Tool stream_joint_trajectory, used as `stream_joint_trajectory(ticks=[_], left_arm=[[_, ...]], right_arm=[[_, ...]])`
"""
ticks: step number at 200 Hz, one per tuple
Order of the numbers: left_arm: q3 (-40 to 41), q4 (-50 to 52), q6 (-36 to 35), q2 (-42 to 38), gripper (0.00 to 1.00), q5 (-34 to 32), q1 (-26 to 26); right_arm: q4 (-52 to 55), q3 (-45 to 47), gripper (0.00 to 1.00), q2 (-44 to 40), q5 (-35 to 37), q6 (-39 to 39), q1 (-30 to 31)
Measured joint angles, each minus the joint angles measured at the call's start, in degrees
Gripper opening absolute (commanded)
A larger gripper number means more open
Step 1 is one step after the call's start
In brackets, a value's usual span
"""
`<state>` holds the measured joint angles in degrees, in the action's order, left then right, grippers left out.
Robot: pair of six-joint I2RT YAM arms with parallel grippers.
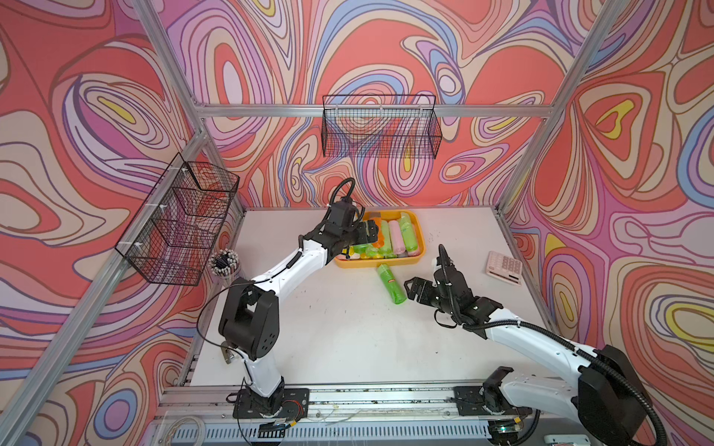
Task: Put the roll of trash bags into the storage box
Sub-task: Place the roll of trash bags in the storage box, then pick up the roll of trash bags from the center of the board.
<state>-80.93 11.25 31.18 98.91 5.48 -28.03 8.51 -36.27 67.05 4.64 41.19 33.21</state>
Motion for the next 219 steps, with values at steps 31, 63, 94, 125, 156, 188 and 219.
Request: stream_joint_trajectory(ticks=[31,63,94,125,156,188,219], left_arm=[[7.13,-1.73,1.25,-6.78,1.00,0.76,0.00],[15.76,-3.13,2.32,-14.69,1.00,0.57,0.00],[24.98,-3.21,3.48,-23.69,1.00,0.22,0.00],[31.12,-2.36,4.24,-31.61,1.00,0.00,0.00],[38.27,-1.42,5.81,-39.36,1.00,0.04,0.00],[47.06,-2.60,9.16,-44.22,1.00,0.11,0.00],[50.56,-2.47,11.21,-44.83,1.00,0.07,0.00]], right_arm=[[0.74,-0.02,0.95,0.59,1.31,-0.44,-0.02],[1.29,-0.17,0.87,2.19,1.64,-1.77,0.00],[0.22,-0.52,0.83,5.22,1.75,-3.04,0.28],[-0.55,-2.49,0.70,11.61,1.36,-4.26,1.05],[-1.14,-5.73,0.61,17.88,0.11,-5.33,2.75],[-2.58,-8.94,0.56,22.03,-1.51,-6.56,4.00],[-3.04,-12.22,0.56,25.59,-2.54,-8.11,4.07]])
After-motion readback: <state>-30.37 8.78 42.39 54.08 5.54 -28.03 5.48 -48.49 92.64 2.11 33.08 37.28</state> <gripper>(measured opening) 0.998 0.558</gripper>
